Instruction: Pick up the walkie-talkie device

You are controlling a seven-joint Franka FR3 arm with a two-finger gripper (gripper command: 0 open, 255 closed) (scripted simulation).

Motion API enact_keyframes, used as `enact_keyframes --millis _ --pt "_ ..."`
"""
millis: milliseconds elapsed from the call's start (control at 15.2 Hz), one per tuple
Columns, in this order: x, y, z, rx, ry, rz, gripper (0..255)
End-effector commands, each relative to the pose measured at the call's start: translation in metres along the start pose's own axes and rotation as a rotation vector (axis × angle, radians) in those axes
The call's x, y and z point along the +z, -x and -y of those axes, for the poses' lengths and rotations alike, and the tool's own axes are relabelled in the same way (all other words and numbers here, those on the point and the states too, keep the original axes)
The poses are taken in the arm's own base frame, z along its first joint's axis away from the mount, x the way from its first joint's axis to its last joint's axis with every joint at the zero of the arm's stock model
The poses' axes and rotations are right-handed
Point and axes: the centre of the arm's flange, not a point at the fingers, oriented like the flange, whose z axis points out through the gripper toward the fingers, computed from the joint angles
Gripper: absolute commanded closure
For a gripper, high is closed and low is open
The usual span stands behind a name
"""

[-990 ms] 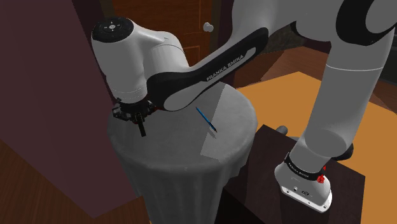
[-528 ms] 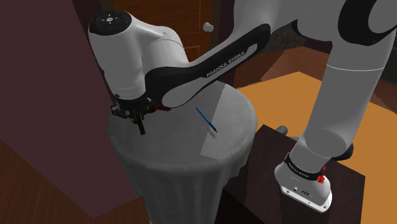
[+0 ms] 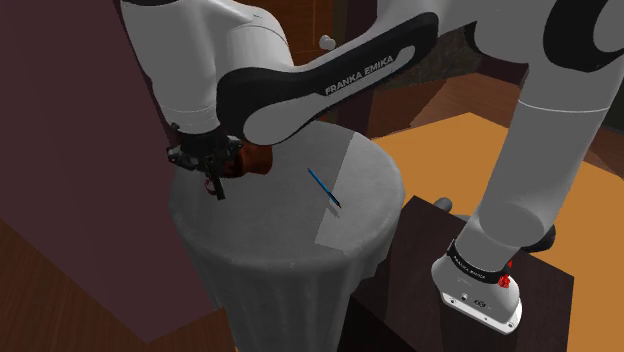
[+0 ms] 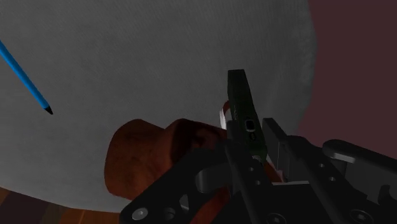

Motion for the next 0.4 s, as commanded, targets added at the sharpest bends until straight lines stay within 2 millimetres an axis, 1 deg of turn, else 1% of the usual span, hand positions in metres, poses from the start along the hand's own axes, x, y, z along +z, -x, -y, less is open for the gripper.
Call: enact_keyframes --millis 0,198,330 --pt "-0.01 -0.004 0.0 0.0 0.0 0.0 255" --pt "-0.025 -0.01 0.0 0.0 0.0 0.0 255" --pt "-0.025 -0.011 0.0 0.0 0.0 0.0 255"
